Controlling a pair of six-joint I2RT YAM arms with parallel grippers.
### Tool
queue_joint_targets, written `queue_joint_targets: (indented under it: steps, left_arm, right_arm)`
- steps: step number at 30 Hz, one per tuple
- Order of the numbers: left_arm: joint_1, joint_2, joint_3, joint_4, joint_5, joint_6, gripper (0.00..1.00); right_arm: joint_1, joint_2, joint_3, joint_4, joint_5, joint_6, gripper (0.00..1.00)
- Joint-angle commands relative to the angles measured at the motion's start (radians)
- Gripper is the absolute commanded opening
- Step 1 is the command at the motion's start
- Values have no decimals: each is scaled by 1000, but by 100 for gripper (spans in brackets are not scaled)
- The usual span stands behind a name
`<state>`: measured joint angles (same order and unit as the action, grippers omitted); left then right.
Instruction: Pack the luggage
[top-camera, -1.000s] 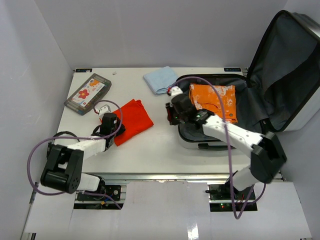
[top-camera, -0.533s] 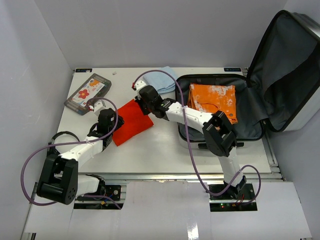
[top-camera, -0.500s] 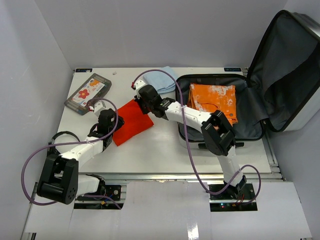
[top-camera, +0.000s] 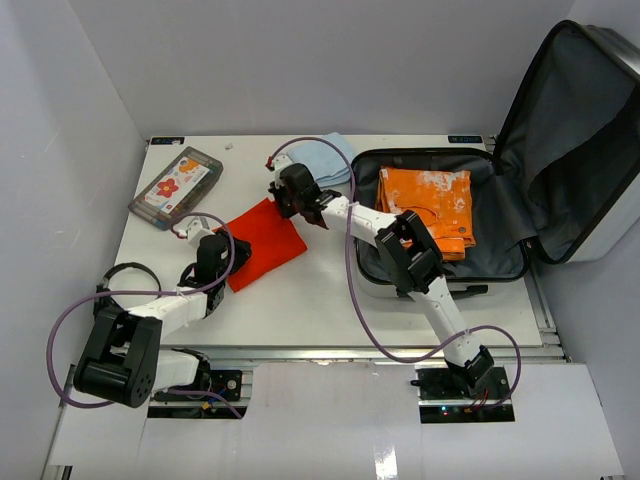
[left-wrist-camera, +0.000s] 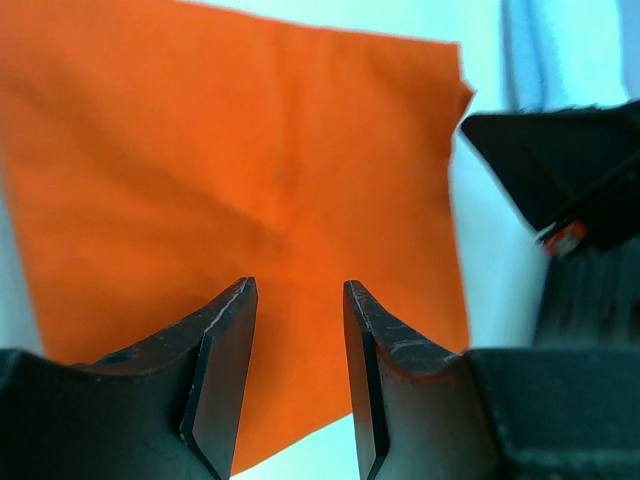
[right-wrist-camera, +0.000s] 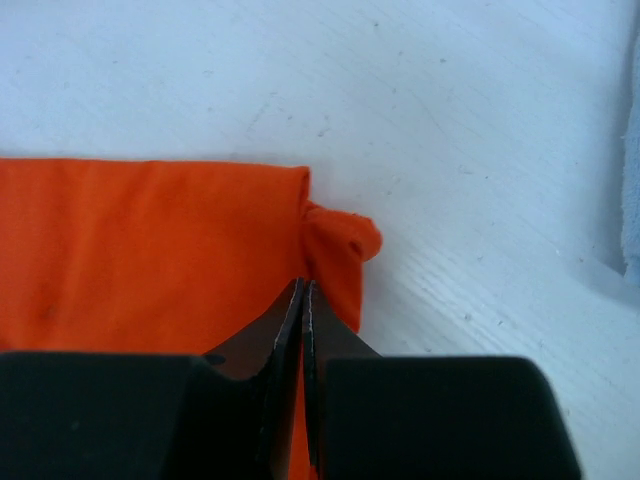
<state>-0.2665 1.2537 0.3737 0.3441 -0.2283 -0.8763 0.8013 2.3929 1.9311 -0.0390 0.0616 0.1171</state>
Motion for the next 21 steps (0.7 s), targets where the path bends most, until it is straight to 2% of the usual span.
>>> queue_joint_targets:
  steps: [1, 6, 16, 21]
  left_arm:
    - [-4, -16, -39, 66, -11, -9, 51]
    - [-4, -13, -26, 58, -9, -3, 51]
    - [-4, 16, -13, 60, -34, -3, 52]
    - [-4, 41, -13, 72, -37, -7, 52]
  right_arm:
    - [-27, 49, 40, 110, -51, 44, 8]
    - [-48, 45, 12, 127, -81, 45, 8]
    - [-51, -69, -62, 119, -9, -26, 8]
    - [-36, -99, -78, 137, -49, -49, 8]
